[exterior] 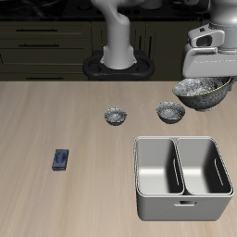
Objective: Place the largest bowl in the left side of the drainer
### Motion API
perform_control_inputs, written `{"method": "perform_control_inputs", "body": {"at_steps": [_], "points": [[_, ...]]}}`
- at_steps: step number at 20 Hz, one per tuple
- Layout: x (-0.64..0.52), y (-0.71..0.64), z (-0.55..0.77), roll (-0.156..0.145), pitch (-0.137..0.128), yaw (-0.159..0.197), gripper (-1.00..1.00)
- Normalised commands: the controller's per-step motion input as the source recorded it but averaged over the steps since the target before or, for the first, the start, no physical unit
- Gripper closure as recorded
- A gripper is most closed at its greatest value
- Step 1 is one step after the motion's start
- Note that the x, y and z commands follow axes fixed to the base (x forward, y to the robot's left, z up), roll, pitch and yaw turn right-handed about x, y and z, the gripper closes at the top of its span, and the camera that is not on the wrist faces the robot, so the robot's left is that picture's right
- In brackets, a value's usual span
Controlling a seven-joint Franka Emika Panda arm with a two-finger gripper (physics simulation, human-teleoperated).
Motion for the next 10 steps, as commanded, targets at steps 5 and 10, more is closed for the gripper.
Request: {"method": "perform_control_inputs", "body": {"at_steps": [5,10], "points": [[0.12,-0.05,-0.02,0.003,0.003,-0.007,1.0],[0.08,-0.03,-0.06,0.013,0.007,-0.006,1.0]]}}
